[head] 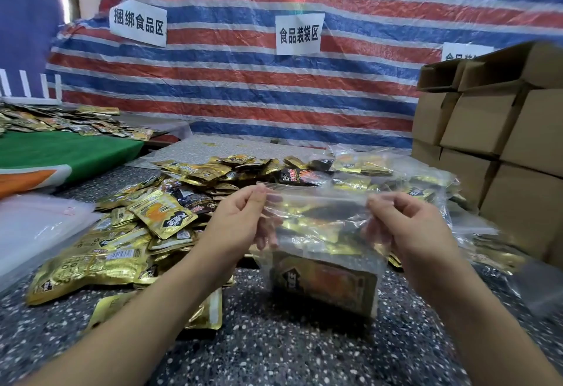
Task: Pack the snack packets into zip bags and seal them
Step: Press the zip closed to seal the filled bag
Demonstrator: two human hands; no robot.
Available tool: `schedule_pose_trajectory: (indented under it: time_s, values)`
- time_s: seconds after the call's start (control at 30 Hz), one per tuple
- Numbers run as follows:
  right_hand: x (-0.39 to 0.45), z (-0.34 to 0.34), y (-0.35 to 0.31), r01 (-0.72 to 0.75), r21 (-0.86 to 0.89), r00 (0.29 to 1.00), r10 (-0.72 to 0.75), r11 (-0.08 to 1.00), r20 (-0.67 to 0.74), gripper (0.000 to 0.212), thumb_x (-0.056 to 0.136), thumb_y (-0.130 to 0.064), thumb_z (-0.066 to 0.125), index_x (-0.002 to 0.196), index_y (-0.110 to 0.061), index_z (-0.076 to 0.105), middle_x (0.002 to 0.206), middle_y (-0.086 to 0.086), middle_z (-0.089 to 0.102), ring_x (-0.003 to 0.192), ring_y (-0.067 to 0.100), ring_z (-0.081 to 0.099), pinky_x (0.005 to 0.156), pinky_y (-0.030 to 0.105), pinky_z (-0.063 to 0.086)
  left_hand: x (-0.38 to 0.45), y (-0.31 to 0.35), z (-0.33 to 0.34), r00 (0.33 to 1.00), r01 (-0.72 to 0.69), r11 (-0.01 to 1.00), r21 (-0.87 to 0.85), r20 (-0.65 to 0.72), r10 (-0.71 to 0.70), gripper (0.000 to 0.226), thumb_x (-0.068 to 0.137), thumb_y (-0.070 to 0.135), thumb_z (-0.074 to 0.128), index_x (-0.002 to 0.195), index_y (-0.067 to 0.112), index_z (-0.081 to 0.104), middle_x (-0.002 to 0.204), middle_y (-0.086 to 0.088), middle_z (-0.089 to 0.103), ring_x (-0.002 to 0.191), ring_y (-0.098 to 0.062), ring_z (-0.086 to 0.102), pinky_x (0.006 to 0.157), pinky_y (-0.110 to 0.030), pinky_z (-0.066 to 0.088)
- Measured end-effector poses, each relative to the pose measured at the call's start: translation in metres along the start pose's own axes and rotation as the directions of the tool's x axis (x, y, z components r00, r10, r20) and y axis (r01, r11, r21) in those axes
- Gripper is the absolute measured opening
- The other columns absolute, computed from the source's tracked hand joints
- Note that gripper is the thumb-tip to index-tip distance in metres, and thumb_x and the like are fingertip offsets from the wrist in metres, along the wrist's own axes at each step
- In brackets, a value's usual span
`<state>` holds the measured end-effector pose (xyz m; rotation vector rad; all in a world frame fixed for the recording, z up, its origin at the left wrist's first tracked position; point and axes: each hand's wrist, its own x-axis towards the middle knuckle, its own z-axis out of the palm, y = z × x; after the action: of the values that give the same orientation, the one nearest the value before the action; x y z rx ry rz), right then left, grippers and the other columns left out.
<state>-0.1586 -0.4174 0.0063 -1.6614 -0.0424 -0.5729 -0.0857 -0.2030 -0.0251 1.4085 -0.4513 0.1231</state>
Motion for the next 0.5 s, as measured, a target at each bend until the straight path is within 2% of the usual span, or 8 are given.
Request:
schedule_pose_trajectory:
  time_s: [0.07, 0.1, 0.17, 0.23, 0.27, 0.37, 0.43, 0.5]
  values:
    - [0.000, -0.001, -0.001, -0.075, 0.166, 0.987, 0.050, 0.983, 0.151, 0.036, 0.078, -0.042, 0.073, 0.091, -0.009, 0.072, 0.068, 0.002, 0.067, 0.062, 0.013, 0.066, 0.064, 0.028, 0.055, -0.002, 0.003, 0.001, 1.000, -0.018, 0.997, -0.071, -0.010, 0.017, 0.034, 0.104, 0.026, 0.039, 0.094, 0.006, 0.064, 0.068, -0.002, 0.069, 0.046, -0.016, 0.056, 0.040, -0.019, 0.041]
    - [-0.001, -0.003, -0.001, -0.113, 0.153, 0.964, 0.071, 0.982, 0.257, 0.053, 0.070, -0.055, 0.077, 0.098, -0.010, 0.074, 0.076, 0.002, 0.071, 0.072, 0.014, 0.070, 0.071, 0.030, 0.057, -0.002, 0.004, 0.002, 1.000, -0.013, 0.995, -0.097, -0.026, 0.010, 0.034, 0.105, 0.025, 0.038, 0.094, 0.005, 0.063, 0.067, -0.003, 0.069, 0.046, -0.016, 0.057, 0.040, -0.019, 0.042]
    - [-0.004, -0.004, 0.002, -0.091, -0.124, 0.869, 0.139, 0.988, 0.474, 0.070, 0.057, -0.075, 0.077, 0.108, -0.026, 0.074, 0.100, -0.005, 0.076, 0.094, 0.010, 0.071, 0.085, 0.029, 0.055, -0.001, 0.007, 0.001, 0.997, 0.030, 0.988, -0.154, -0.070, -0.041, 0.034, 0.105, 0.025, 0.038, 0.095, 0.003, 0.061, 0.066, -0.004, 0.069, 0.045, -0.016, 0.059, 0.040, -0.020, 0.046]
    - [-0.011, -0.001, 0.006, -0.008, -0.409, 0.720, 0.289, 0.912, 0.631, 0.054, 0.071, -0.066, 0.074, 0.116, -0.038, 0.068, 0.108, -0.014, 0.074, 0.094, 0.002, 0.069, 0.087, 0.025, 0.053, 0.002, 0.008, -0.002, 0.988, 0.084, 0.973, -0.217, -0.108, -0.109, 0.034, 0.105, 0.027, 0.037, 0.097, 0.002, 0.059, 0.063, -0.003, 0.068, 0.045, -0.016, 0.061, 0.039, -0.021, 0.048]
    - [-0.014, 0.003, 0.010, 0.012, -0.458, 0.685, 0.326, 0.889, 0.651, 0.040, 0.080, -0.054, 0.073, 0.117, -0.040, 0.067, 0.104, -0.015, 0.074, 0.086, 0.000, 0.068, 0.080, 0.023, 0.053, 0.002, 0.009, -0.003, 0.984, 0.100, 0.966, -0.239, -0.119, -0.132, 0.034, 0.105, 0.028, 0.037, 0.097, 0.003, 0.059, 0.061, -0.002, 0.067, 0.045, -0.016, 0.062, 0.039, -0.021, 0.049]
    - [-0.017, 0.015, 0.020, 0.077, -0.478, 0.795, 0.235, 0.875, 0.559, 0.016, 0.096, -0.038, 0.063, 0.107, -0.040, 0.074, 0.094, -0.016, 0.075, 0.078, -0.002, 0.068, 0.070, 0.016, 0.053, 0.002, 0.007, -0.003, 0.981, 0.116, 0.954, -0.276, -0.116, -0.153, 0.039, 0.104, 0.035, 0.036, 0.098, 0.003, 0.058, 0.066, -0.004, 0.070, 0.053, -0.021, 0.067, 0.043, -0.024, 0.053]
    - [-0.014, 0.016, 0.020, 0.110, -0.416, 0.854, 0.129, 0.903, 0.505, 0.021, 0.097, -0.040, 0.057, 0.096, -0.038, 0.078, 0.091, -0.016, 0.076, 0.080, -0.002, 0.068, 0.069, 0.011, 0.051, 0.003, 0.004, -0.002, 0.985, 0.081, 0.953, -0.291, -0.126, -0.122, 0.051, 0.097, 0.049, 0.035, 0.107, 0.004, 0.056, 0.086, -0.014, 0.073, 0.071, -0.029, 0.073, 0.055, -0.029, 0.058]
    - [-0.009, 0.013, 0.020, 0.044, -0.275, 0.905, 0.078, 0.960, 0.418, 0.024, 0.093, -0.043, 0.057, 0.090, -0.035, 0.079, 0.089, -0.011, 0.077, 0.082, 0.003, 0.069, 0.071, 0.019, 0.052, 0.005, 0.002, -0.002, 0.986, 0.036, 0.963, -0.268, -0.148, -0.078, 0.065, 0.083, 0.063, 0.033, 0.113, 0.010, 0.053, 0.104, -0.015, 0.070, 0.089, -0.027, 0.073, 0.074, -0.036, 0.058]
